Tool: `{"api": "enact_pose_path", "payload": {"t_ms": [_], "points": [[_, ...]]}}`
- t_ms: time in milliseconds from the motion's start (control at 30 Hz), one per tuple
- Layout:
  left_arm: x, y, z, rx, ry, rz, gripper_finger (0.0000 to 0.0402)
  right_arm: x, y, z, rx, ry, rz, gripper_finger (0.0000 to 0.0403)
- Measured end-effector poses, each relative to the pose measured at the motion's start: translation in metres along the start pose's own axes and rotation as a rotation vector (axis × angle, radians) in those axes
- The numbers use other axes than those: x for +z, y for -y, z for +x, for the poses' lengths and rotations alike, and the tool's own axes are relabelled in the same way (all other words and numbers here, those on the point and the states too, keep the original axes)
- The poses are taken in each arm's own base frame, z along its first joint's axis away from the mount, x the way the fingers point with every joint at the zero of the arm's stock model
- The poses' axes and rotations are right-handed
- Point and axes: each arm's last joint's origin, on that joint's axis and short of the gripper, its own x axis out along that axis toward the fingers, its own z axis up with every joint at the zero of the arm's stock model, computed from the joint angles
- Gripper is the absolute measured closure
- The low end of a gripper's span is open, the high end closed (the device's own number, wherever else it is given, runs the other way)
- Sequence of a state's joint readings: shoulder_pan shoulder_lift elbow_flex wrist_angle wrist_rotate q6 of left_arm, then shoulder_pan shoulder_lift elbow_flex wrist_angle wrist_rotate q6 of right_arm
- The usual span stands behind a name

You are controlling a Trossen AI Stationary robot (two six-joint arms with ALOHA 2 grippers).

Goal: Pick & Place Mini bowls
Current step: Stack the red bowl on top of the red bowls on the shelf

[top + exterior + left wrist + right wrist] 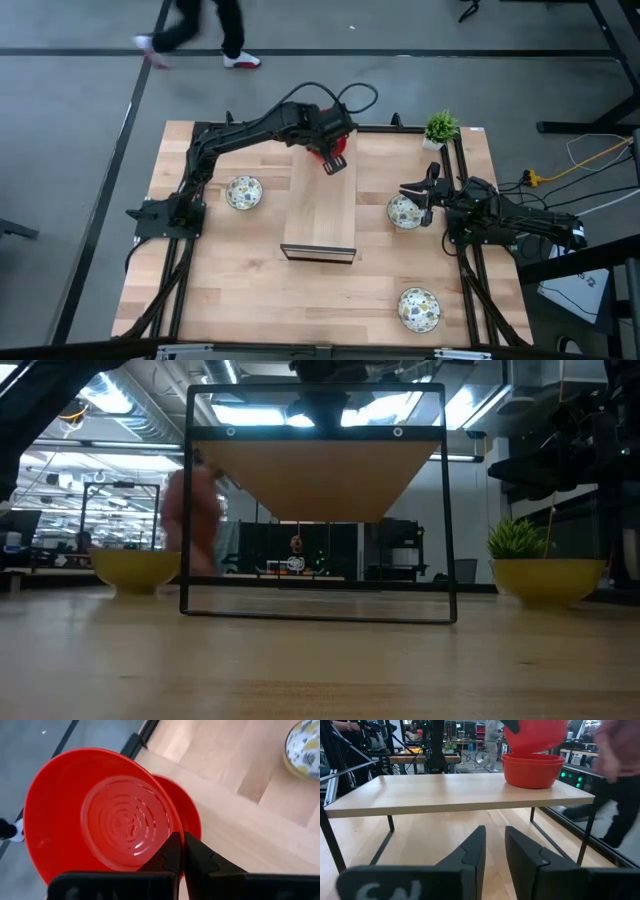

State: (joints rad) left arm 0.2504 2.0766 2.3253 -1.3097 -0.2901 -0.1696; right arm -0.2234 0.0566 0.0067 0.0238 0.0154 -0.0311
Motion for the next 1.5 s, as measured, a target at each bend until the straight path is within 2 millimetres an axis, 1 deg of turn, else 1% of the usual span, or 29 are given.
{"api": "enact_pose_path", "payload": {"t_ms": [633, 833, 1367, 1500], "points": [[-0.0011, 0.0002, -0.0001, -0.002, -0.011, 0.004, 0.0398, 0.0, 0.0, 0.0, 0.0, 0.0, 0.0, 0.0328], [-0.0015, 0.0018, -0.0001, -0.057, -0.021, 0.003, 0.0398, 0.0, 0.0, 0.0, 0.001, 0.0, 0.0, 0.0328], [-0.0027, 0.0013, -0.0002, -0.045, -0.033, 0.007, 0.0398, 0.0, 0.0, 0.0, 0.0, 0.0, 0.0, 0.0328], [-0.0046, 0.0009, -0.0002, -0.039, -0.051, 0.012, 0.0389, 0.0, 0.0, 0.0, 0.001, 0.0, 0.0, 0.0328]]}}
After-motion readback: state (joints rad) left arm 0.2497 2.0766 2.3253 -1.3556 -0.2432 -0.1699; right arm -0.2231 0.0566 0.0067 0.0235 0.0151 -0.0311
